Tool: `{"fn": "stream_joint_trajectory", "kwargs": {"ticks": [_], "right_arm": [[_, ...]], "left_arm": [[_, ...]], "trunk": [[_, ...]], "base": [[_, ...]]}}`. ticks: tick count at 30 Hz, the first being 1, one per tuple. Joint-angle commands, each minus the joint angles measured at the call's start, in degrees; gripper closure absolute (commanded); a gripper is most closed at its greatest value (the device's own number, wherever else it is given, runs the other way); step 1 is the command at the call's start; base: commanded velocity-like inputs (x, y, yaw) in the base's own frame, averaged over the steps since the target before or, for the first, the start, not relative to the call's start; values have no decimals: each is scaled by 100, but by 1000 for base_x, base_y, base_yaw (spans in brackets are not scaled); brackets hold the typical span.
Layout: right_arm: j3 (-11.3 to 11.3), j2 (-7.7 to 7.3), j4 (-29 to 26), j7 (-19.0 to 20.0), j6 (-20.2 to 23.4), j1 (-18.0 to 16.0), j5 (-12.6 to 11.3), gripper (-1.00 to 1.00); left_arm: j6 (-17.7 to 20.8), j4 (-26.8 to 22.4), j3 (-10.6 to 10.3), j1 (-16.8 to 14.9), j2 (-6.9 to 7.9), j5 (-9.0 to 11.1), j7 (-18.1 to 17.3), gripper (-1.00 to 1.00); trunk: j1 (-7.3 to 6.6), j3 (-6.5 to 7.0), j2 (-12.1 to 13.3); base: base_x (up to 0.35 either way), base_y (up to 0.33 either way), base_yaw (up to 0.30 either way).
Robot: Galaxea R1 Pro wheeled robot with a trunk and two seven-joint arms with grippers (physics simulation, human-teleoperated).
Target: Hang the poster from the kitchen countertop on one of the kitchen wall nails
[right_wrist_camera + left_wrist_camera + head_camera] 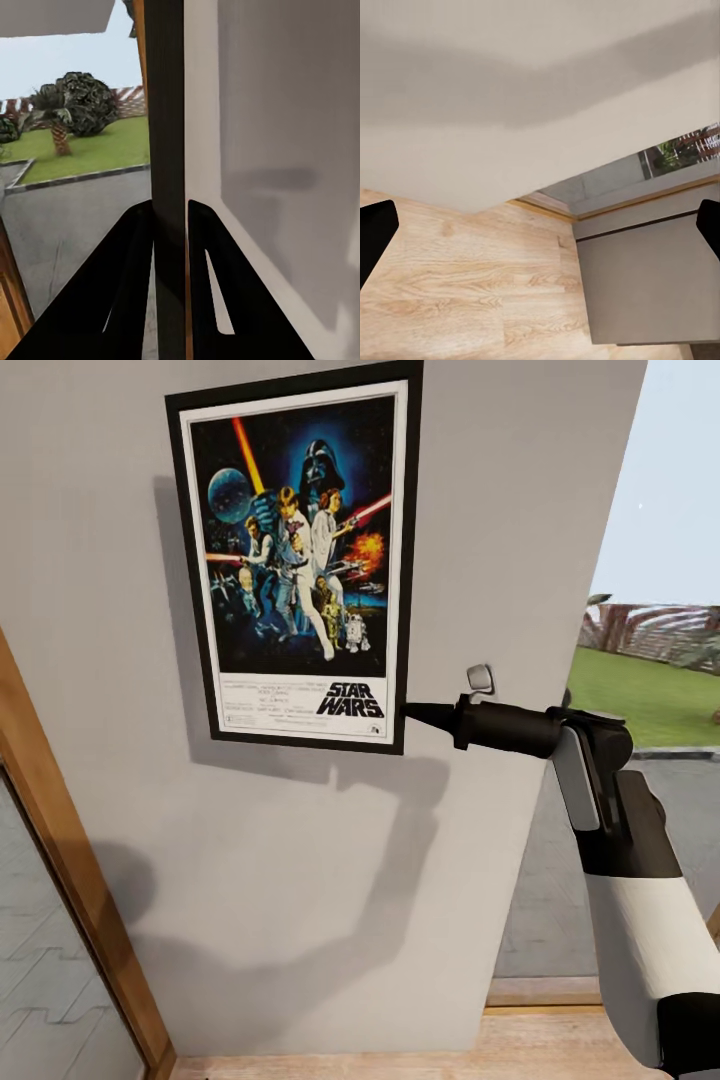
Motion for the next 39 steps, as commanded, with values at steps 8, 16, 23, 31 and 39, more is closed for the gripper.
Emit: {"fn": "stream_joint_trajectory", "kwargs": {"ticks": [8, 16, 23, 31, 39], "right_arm": [[3, -4, -6, 2, 37, -3, -33, 100], [5, -4, -4, 2, 37, -3, -29, 100], [3, -4, -6, 2, 37, -3, -29, 100], [5, -4, -6, 2, 37, -3, -30, 100], [5, -4, -6, 2, 37, -3, -29, 100]], "left_arm": [[-58, -2, -51, 0, 1, 33, -1, -100], [-58, -5, -47, 0, 1, 33, -1, -100], [-58, 2, -47, 0, 1, 33, -1, -100], [-58, 3, -45, 0, 1, 33, -1, -100], [-58, 3, -47, 0, 2, 33, -1, -100]], "trunk": [[2, -3, -4], [2, -3, -4], [2, -3, -4], [2, -3, -4], [2, -3, -4]], "base": [[14, 0, 0], [278, 0, 0], [88, 0, 0], [3, 0, 0], [0, 0, 0]]}}
